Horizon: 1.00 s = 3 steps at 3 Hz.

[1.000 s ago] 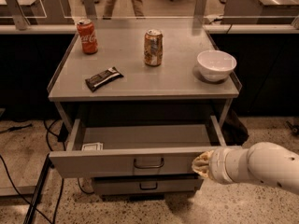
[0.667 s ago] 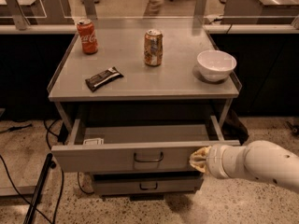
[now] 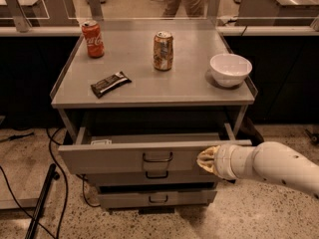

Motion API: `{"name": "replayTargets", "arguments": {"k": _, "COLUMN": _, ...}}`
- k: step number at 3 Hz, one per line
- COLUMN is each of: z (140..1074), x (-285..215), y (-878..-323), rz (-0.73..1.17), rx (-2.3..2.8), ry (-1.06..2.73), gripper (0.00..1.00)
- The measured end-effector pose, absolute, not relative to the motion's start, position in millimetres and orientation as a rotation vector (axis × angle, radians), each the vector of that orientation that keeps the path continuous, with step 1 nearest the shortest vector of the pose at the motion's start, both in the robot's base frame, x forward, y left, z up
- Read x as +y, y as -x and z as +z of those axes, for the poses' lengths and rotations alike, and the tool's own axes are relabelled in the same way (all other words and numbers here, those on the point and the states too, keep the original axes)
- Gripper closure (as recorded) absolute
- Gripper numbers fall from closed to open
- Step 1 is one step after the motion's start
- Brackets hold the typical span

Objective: Close top drawer

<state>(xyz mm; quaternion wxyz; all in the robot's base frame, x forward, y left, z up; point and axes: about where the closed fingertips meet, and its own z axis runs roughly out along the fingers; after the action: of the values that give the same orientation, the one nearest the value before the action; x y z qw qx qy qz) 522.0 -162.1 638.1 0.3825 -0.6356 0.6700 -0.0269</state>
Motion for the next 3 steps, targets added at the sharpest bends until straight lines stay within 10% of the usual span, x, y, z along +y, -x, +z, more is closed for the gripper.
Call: {"name": "replayTargets", "arguments": {"k": 3, "z": 638, "x": -162, "y": -569, "rz": -0.089, "rx": 1.691, "ry": 1.56, "gripper": 1.0}}
